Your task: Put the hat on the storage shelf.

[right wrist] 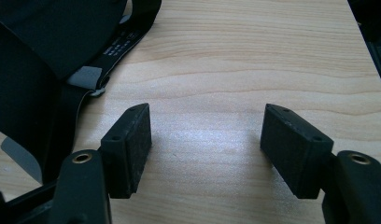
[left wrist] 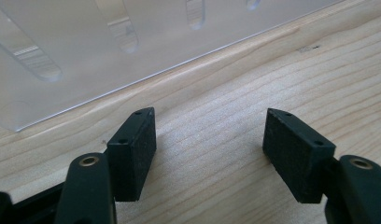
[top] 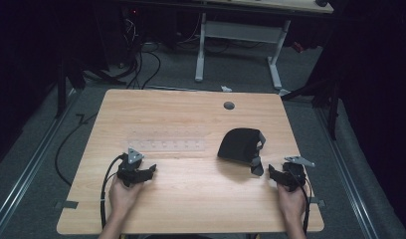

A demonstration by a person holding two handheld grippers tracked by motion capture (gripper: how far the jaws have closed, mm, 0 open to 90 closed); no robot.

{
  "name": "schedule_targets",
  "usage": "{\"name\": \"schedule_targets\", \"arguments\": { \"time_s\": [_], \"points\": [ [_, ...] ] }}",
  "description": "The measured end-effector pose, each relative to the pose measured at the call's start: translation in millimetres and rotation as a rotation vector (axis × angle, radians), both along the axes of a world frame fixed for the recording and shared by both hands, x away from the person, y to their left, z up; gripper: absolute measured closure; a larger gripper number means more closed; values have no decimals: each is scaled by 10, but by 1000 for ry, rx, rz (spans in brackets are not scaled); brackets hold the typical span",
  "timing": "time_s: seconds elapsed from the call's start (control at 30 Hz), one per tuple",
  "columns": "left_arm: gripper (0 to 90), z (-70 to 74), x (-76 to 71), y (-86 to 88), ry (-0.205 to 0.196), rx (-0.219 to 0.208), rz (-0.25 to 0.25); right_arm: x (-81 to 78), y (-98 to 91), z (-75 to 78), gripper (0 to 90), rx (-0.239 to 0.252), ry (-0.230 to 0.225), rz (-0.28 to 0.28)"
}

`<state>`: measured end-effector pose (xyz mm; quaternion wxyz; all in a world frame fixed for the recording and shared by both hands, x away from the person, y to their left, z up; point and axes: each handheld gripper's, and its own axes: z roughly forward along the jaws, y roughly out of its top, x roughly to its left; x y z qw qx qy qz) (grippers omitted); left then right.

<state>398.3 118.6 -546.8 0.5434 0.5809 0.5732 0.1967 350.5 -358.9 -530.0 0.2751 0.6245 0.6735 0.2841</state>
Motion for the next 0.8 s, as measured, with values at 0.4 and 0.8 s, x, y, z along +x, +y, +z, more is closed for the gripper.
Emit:
{"name": "schedule_targets", "arguments": {
  "time_s": [0.4,0.8],
  "points": [
    [345,0,0,-2,1,1,2,-1,2,2,339,0,3,2],
    [325,-1,1,-3,4,0,3,19,-1,13,410,6,4,38]
  ]
}}
